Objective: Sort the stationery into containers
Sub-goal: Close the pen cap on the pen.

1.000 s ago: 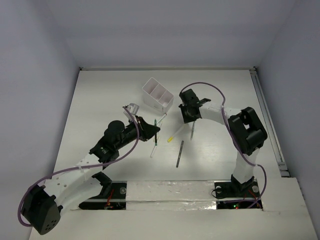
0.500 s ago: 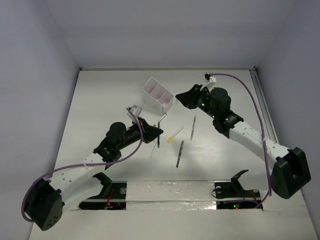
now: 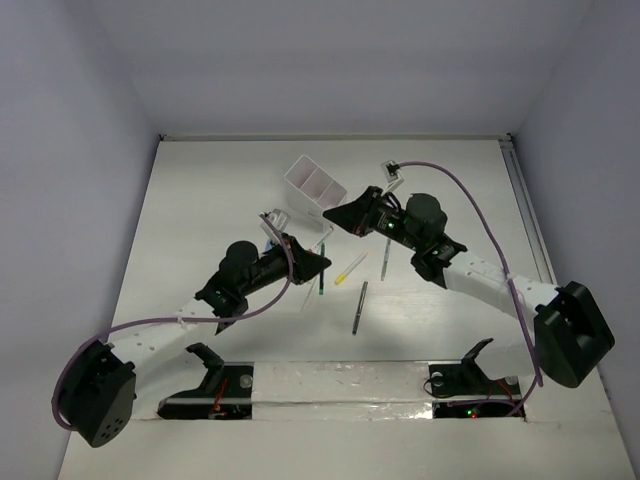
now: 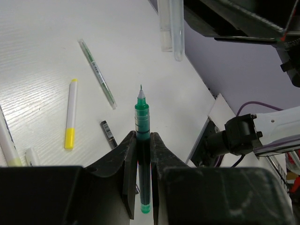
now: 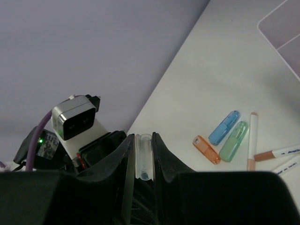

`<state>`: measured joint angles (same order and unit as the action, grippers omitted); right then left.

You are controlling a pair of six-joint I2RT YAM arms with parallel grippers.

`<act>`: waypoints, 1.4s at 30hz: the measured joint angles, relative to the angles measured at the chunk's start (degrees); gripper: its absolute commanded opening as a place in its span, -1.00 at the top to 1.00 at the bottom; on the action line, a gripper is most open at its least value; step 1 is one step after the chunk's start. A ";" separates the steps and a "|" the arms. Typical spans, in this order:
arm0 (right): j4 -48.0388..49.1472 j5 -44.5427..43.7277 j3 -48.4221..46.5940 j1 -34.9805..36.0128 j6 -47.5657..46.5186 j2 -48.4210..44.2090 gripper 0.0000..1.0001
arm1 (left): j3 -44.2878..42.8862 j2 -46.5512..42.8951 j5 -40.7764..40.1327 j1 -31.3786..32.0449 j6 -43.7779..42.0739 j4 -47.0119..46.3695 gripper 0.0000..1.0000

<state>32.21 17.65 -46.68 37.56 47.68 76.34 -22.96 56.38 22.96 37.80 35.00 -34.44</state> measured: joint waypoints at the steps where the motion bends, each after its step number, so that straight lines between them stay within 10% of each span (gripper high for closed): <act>1: 0.20 0.02 0.00 0.22 0.00 0.04 1.00 | 0.00 0.39 0.17 0.00 0.02 -0.11 1.00; 42: 1.31 -1.33 0.00 2.60 -0.94 3.58 1.00 | -0.04 -1.31 0.11 0.00 -0.02 -0.39 1.00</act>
<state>33.52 16.32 -46.68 40.16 46.74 79.92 -23.00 55.07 23.07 37.80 34.98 -34.83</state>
